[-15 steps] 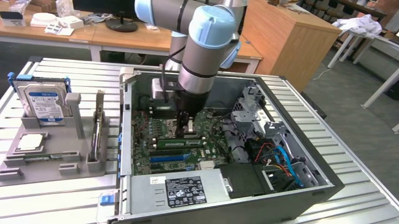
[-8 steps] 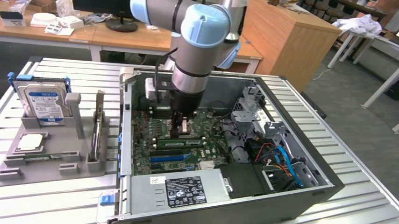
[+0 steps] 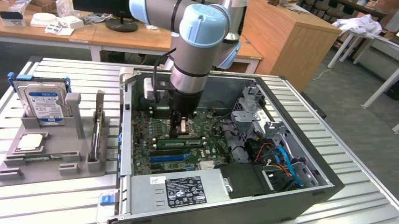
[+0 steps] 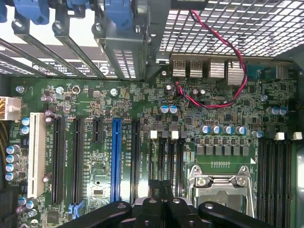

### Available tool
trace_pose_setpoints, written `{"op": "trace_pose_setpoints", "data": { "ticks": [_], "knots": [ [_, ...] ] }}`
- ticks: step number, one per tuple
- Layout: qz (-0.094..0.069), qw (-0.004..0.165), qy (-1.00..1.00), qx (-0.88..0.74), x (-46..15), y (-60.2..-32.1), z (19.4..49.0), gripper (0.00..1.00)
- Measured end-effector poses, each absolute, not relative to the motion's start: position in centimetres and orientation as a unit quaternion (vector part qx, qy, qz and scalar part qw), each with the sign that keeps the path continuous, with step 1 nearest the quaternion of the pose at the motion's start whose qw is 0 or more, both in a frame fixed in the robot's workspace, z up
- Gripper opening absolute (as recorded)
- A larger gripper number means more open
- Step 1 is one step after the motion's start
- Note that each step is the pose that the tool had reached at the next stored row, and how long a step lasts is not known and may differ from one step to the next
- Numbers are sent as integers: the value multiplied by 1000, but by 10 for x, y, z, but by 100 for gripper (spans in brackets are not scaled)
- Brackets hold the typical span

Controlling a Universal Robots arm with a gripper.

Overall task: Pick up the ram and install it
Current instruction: 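Press down the ram until it locks into place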

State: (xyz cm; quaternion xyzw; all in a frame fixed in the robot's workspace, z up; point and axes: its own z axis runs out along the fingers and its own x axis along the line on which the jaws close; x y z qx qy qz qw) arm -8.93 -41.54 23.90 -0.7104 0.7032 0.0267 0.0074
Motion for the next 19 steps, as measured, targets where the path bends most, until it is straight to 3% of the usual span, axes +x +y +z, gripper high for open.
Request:
{"op": "trace_pose_setpoints", "data": {
  "ticks": [19],
  "knots": [
    [27, 7, 703, -710, -89, -416, 234, 11]
  ]
}}
